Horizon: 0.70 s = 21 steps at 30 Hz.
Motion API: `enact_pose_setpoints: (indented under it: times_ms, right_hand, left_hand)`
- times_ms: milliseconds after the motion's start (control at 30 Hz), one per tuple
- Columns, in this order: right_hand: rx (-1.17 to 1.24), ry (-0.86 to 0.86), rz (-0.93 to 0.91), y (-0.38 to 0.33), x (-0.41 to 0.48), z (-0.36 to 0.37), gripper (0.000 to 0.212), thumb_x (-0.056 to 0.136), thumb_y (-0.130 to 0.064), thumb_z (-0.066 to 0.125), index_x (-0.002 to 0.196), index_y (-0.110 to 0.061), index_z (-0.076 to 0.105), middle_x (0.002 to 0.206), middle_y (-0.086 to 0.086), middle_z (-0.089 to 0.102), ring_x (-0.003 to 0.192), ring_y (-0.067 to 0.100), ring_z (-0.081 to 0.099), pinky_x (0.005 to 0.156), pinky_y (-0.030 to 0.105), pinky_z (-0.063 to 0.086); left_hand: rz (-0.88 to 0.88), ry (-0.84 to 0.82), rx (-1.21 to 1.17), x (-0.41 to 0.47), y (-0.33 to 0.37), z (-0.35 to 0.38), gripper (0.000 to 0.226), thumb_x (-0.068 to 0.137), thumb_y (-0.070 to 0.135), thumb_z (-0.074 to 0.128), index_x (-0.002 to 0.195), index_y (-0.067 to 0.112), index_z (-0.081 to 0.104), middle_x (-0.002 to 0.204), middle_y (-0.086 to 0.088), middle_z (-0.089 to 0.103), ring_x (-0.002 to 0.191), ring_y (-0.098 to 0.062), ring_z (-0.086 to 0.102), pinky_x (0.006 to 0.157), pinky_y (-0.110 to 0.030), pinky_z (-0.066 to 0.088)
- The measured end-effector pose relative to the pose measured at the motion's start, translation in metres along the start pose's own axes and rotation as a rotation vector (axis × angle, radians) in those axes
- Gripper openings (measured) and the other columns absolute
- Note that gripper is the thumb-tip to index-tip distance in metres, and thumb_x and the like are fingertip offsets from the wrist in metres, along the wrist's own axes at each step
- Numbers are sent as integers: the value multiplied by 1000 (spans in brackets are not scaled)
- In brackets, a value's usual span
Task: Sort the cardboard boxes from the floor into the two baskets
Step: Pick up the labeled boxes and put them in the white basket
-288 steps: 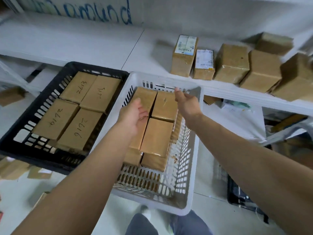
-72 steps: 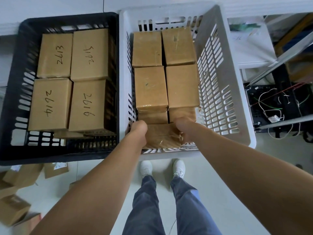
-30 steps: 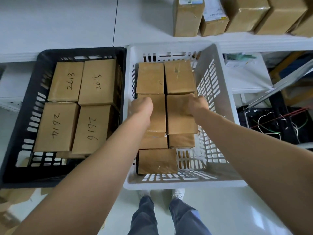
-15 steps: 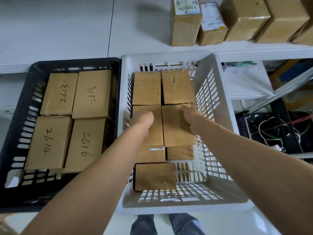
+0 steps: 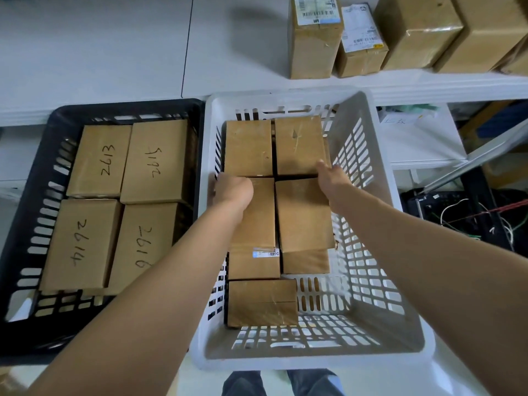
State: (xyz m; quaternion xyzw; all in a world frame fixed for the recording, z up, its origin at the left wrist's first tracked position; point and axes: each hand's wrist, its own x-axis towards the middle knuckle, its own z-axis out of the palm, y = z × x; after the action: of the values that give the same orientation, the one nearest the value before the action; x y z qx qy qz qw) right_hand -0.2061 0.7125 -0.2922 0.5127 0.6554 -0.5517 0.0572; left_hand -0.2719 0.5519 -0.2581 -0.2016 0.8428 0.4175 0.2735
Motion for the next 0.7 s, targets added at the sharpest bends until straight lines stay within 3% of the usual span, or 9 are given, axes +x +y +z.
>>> enact_pose_setpoints:
  times_ms: [67, 233, 333, 500, 633, 700]
  right_hand:
    - [-14, 7, -5, -5, 4, -2, 58, 100, -38, 36, 148, -7, 27, 147, 13, 37, 133, 32, 38, 104, 36, 32]
    - [-39, -47, -19, -10, 15, -4, 59, 99, -46, 32, 151, -21, 22, 149, 11, 36, 132, 30, 39, 111, 43, 31]
    - [1, -76, -2, -12, 15, 2, 60, 95, -54, 35, 150, -30, 25, 144, 8, 39, 126, 31, 43, 108, 45, 36]
    - [48, -101, 33, -10, 18, 5, 63, 91, -59, 37, 148, -33, 28, 143, 9, 40, 124, 32, 45, 106, 47, 37]
    - [77, -87, 14, -11, 13, 2, 61, 97, -52, 34, 151, -25, 24, 147, 6, 36, 130, 30, 40, 108, 42, 33]
    - [76, -39, 48, -8, 11, 0, 64, 98, -52, 32, 150, -16, 26, 142, 8, 40, 127, 29, 42, 104, 41, 33]
  left_hand:
    - [66, -3, 58, 9, 5, 0, 51, 94, 11, 40, 143, 12, 30, 144, -1, 40, 105, -18, 54, 66, -27, 41]
    - [149, -55, 135, 19, 20, 2, 56, 96, 9, 37, 149, 13, 22, 119, -4, 48, 76, -14, 45, 73, -31, 38]
    - [147, -79, 163, 25, 21, 3, 54, 97, 9, 37, 149, 12, 24, 122, -6, 51, 81, -16, 46, 71, -31, 40]
    - [140, -75, 160, 26, 21, 5, 48, 98, 7, 35, 146, 11, 31, 104, -3, 46, 67, -12, 42, 52, -24, 33]
    - [165, -58, 129, 21, 18, 5, 50, 97, 6, 34, 147, 13, 30, 122, -5, 52, 69, -11, 43, 50, -23, 31]
    - [153, -27, 87, 13, 18, 3, 48, 97, 5, 35, 145, 12, 33, 112, -3, 52, 67, -10, 43, 50, -23, 33]
